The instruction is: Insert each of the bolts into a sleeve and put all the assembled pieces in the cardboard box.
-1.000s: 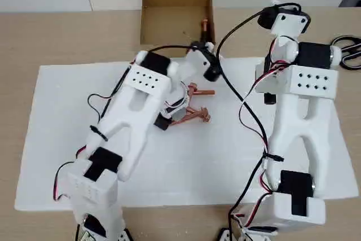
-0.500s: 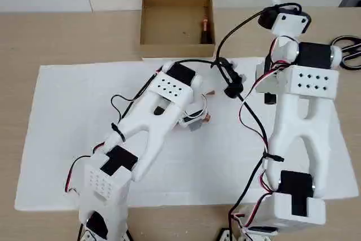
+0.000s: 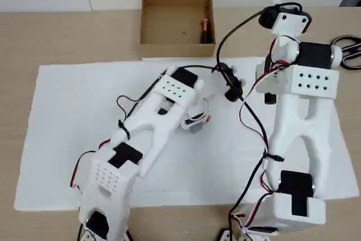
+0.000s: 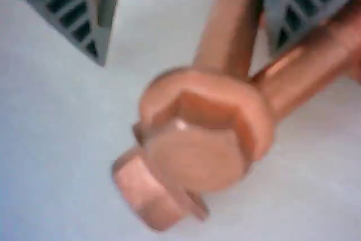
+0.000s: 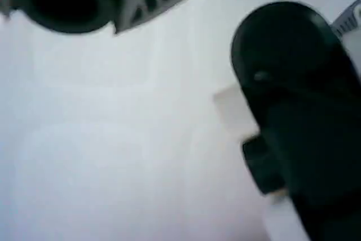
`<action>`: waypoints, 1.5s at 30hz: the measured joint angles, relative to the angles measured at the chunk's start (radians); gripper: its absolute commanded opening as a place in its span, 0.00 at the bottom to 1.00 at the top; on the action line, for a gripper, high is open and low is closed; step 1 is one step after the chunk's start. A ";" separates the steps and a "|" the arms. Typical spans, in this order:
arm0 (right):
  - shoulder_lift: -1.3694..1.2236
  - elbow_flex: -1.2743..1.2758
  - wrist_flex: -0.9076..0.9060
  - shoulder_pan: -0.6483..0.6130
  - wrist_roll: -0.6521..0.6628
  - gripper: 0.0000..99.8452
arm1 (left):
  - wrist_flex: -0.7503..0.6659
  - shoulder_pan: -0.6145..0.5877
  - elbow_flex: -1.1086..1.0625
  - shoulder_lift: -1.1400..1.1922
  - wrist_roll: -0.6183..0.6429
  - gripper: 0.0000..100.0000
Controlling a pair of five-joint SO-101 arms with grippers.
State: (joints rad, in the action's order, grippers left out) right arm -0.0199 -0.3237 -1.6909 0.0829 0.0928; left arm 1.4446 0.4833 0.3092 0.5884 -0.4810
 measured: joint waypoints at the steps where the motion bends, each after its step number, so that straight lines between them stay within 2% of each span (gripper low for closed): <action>1: 0.000 0.000 0.000 0.000 0.000 0.00 | 0.000 0.000 0.000 0.000 0.000 0.17; 6: 0.000 0.000 0.000 0.000 0.000 0.00 | 0.000 0.000 0.000 0.000 0.000 0.11; 16: 0.000 0.000 0.000 0.000 0.000 0.00 | 0.000 0.000 0.000 0.000 0.002 0.10; 22: 0.000 0.000 0.000 0.000 0.000 0.00 | 0.000 0.000 0.000 0.000 0.002 0.01; 36: 0.000 0.000 0.000 0.000 0.000 0.00 | 0.002 0.003 0.005 0.000 -0.005 0.01; 45: 0.000 0.000 0.000 0.000 0.000 0.00 | 0.147 -0.005 0.209 0.002 0.029 0.01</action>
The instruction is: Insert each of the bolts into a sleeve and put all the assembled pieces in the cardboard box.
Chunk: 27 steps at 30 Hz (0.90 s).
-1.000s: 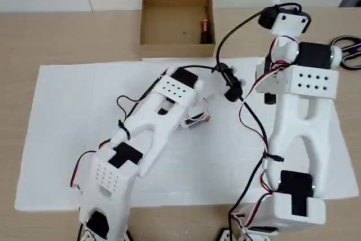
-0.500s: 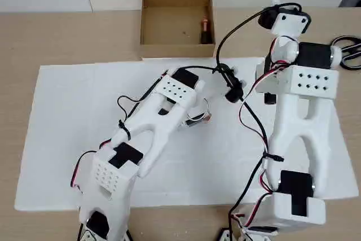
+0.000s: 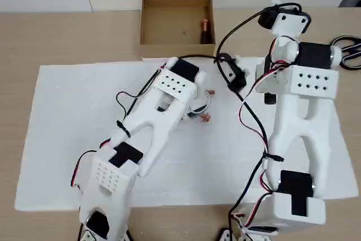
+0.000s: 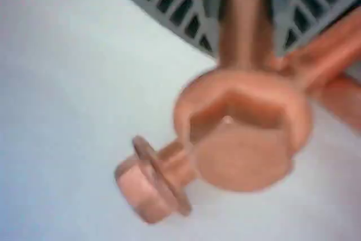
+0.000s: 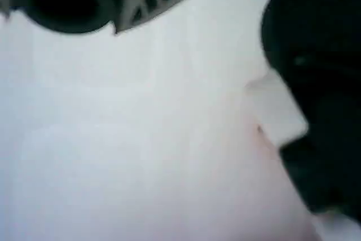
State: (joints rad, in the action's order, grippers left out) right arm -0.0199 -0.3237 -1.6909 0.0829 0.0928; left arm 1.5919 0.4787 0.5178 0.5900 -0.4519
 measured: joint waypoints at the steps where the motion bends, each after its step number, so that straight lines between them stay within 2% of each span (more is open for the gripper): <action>1: 0.000 0.000 0.000 0.000 0.000 0.00 | 0.020 -0.003 0.026 0.000 0.005 0.01; 5: 0.000 0.000 0.000 0.000 0.000 0.00 | 0.103 -0.011 0.115 -0.017 0.006 0.01; 8: 0.000 0.000 0.000 0.000 0.000 0.00 | 0.129 -0.064 0.180 -0.025 0.058 0.01; 15: 0.000 0.000 0.006 0.000 0.000 0.00 | 0.141 -0.308 0.301 -0.025 0.331 0.01; 20: 0.000 0.005 0.006 0.000 0.000 0.00 | 0.141 -0.459 0.230 -0.026 0.468 0.01; 27: -0.048 0.014 0.011 -0.002 0.000 0.00 | 0.140 -0.517 0.031 -0.029 0.494 0.01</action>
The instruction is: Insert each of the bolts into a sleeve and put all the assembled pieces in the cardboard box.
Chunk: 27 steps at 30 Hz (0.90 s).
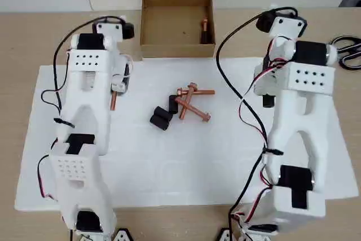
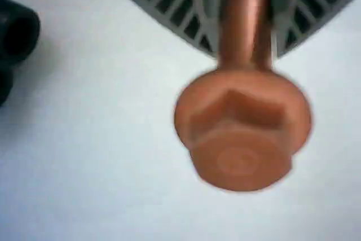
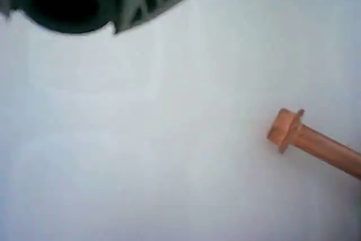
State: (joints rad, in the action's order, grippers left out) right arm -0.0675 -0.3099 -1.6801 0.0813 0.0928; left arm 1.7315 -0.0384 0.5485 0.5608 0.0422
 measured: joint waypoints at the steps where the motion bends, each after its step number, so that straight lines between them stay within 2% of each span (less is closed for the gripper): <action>1: -0.002 0.000 0.008 0.000 0.000 0.00 | -0.009 -0.002 -0.023 0.000 0.002 0.01; 14: -0.002 0.000 0.021 -0.028 0.000 0.00 | -0.138 -0.002 -0.232 0.000 0.000 0.01; 19: -0.002 0.000 0.021 -0.031 0.000 0.00 | -0.143 -0.002 -0.232 0.000 0.000 0.12; 27: -0.002 0.000 0.021 -0.031 0.000 0.00 | -0.160 -0.002 -0.232 -0.002 0.000 0.13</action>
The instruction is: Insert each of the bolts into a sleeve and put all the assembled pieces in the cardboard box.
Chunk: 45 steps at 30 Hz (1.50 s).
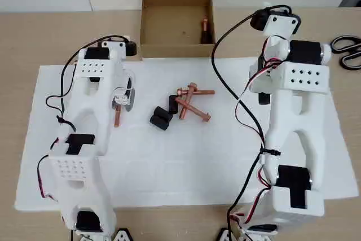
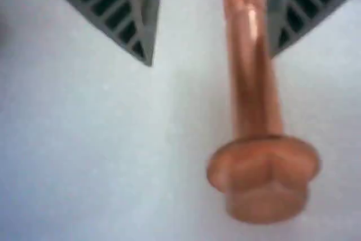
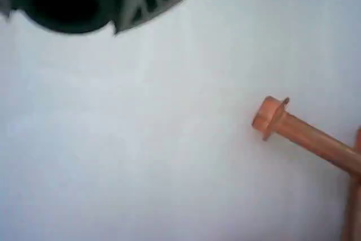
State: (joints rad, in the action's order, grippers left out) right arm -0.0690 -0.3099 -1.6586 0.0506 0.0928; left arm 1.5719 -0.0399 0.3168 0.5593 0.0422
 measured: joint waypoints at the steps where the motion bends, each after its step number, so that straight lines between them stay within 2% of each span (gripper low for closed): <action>1: 0.000 0.000 0.000 0.000 0.000 0.00 | -0.006 0.000 0.000 0.000 0.000 0.13; 26: 0.000 0.000 0.000 0.000 0.000 0.00 | -0.121 -0.002 0.000 0.034 0.000 0.13; 32: 0.000 0.000 0.000 0.000 0.000 0.00 | -0.152 -0.017 0.000 0.034 0.026 0.09; 45: 0.000 0.000 0.000 0.000 0.000 0.00 | -0.163 -0.023 0.000 0.034 0.029 0.09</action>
State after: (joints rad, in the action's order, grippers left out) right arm -0.0690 -0.3099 -1.6586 0.0506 0.0928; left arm 1.4093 -0.0629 0.3168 0.5930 0.0713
